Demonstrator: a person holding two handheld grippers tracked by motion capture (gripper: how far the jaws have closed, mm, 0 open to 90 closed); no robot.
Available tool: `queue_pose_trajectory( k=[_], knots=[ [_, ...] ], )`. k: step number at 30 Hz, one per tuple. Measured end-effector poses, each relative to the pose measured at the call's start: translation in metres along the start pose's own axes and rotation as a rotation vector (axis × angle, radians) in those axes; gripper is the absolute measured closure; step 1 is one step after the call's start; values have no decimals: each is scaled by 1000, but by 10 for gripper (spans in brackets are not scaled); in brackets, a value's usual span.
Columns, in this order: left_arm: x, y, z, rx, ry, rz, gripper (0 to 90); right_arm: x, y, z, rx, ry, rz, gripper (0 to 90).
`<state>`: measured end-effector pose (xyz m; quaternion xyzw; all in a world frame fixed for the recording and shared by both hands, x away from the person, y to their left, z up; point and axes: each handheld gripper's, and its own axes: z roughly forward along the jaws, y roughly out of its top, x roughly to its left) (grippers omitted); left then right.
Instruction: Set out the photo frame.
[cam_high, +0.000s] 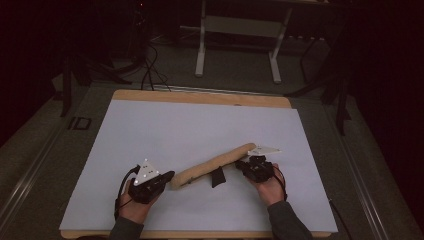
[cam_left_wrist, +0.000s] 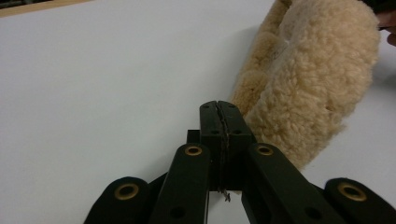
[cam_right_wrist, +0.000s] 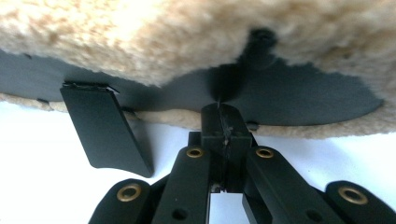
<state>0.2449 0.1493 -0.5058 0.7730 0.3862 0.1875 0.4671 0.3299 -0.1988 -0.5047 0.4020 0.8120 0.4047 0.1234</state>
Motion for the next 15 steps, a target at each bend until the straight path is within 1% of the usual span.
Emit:
queue_pose_trajectory(
  k=[9, 15],
  knots=[
    [-4, 1, 1, -2, -11, 9, 900, 2, 4, 1, 4, 6, -2, 900],
    [-7, 1, 1, -5, -20, 13, 900, 5, 6, 2, 9, 18, -17, 900]
  ],
)
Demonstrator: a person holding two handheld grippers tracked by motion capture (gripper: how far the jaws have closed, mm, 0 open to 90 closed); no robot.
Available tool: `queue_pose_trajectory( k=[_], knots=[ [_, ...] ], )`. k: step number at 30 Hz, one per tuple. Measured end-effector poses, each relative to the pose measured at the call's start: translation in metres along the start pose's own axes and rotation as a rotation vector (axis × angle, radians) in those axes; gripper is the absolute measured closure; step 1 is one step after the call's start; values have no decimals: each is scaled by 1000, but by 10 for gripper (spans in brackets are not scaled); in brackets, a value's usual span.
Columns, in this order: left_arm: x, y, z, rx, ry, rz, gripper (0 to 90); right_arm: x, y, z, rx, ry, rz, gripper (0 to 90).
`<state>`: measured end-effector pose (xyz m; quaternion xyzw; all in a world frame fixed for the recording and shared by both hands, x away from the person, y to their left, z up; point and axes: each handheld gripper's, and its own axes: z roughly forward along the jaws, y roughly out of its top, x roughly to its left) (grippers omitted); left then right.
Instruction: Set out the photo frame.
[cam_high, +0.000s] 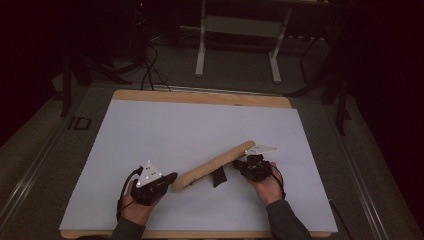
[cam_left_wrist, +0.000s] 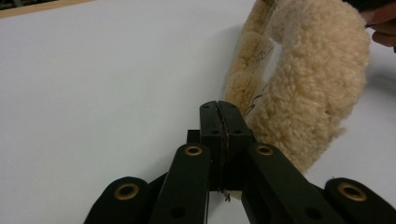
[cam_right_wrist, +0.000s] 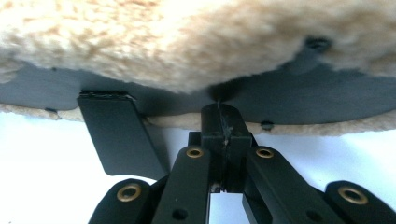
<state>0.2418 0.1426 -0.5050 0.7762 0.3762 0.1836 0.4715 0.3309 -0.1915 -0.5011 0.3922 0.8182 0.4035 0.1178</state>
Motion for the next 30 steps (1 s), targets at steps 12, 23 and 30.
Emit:
queue_pose_trajectory(
  k=[12, 23, 30],
  knots=[
    [-6, 1, 2, -3, -19, 13, 900, 5, 5, 0, 0, 4, -6, 900],
    [-14, 2, 6, 1, -45, 23, 900, 9, 9, 3, -1, 9, -9, 900],
    [-17, 2, 8, 3, -56, 30, 900, 8, 11, 5, 0, 11, -2, 900]
  ],
)
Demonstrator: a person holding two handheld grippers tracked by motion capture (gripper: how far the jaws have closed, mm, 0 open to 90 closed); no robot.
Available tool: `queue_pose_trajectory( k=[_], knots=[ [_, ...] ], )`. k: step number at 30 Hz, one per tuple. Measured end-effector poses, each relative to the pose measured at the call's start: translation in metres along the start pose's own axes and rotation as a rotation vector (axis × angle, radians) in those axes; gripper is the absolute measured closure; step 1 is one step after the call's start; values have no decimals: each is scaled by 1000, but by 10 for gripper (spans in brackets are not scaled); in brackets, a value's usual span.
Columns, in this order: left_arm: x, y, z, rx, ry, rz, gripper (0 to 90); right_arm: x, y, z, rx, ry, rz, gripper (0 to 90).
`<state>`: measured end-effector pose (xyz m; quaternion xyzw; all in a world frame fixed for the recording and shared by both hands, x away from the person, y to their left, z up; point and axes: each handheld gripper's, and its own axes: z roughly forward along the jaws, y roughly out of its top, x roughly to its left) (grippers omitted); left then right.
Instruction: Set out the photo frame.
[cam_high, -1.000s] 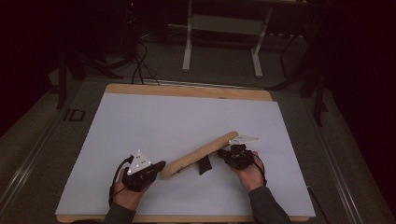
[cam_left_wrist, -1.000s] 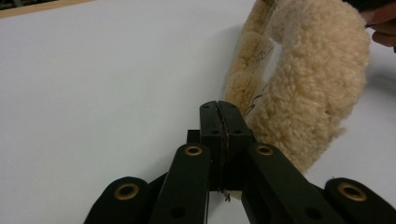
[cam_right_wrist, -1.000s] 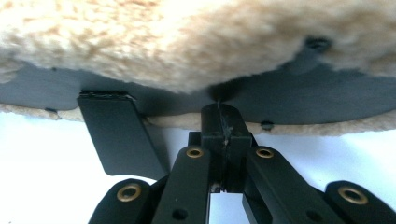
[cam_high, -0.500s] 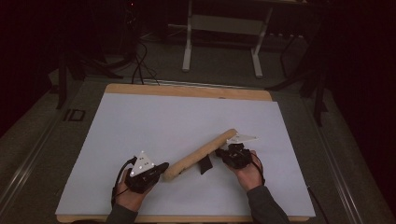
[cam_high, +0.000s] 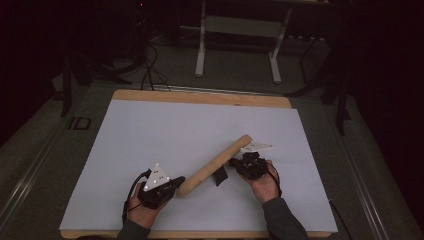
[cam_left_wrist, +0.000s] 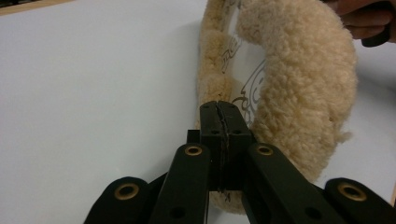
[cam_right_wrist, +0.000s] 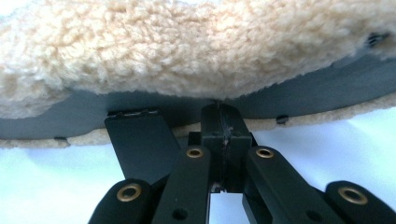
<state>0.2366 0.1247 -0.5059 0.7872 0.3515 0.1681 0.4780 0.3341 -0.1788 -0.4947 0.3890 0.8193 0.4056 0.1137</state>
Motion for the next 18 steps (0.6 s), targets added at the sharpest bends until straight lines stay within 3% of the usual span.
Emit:
queue_pose_trajectory(
  k=[18],
  knots=[
    [-9, 2, 5, 2, -24, 22, 900, -3, 7, 7, 9, 3, 8, 900]
  ],
)
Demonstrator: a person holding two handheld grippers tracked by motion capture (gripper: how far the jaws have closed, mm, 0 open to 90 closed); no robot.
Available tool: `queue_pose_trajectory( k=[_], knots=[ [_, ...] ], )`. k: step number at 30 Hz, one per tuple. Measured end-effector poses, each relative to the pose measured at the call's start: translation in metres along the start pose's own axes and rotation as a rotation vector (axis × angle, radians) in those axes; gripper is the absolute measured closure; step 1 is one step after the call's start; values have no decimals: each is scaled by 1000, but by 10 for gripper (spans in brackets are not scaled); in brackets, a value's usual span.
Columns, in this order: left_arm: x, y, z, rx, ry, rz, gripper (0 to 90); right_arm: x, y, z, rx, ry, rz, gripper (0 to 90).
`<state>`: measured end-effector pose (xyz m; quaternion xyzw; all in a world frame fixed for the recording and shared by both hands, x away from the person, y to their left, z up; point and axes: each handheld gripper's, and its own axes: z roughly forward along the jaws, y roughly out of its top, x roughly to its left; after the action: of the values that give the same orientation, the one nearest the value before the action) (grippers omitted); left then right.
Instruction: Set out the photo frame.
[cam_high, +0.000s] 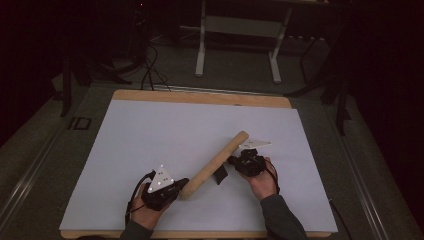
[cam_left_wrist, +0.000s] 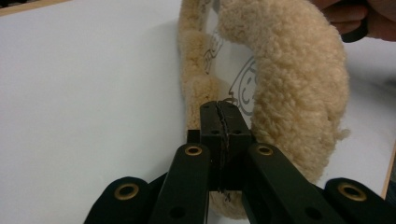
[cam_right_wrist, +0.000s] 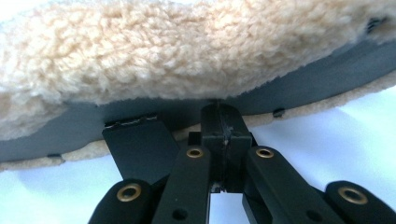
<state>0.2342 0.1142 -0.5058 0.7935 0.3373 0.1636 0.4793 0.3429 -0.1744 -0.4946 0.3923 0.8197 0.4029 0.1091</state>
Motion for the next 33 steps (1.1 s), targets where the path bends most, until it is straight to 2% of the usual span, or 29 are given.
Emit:
queue_pose_trajectory(
  k=[33],
  knots=[
    [-26, 4, 17, 5, -75, 51, 900, 4, 13, 16, 29, 6, -14, 900]
  ],
)
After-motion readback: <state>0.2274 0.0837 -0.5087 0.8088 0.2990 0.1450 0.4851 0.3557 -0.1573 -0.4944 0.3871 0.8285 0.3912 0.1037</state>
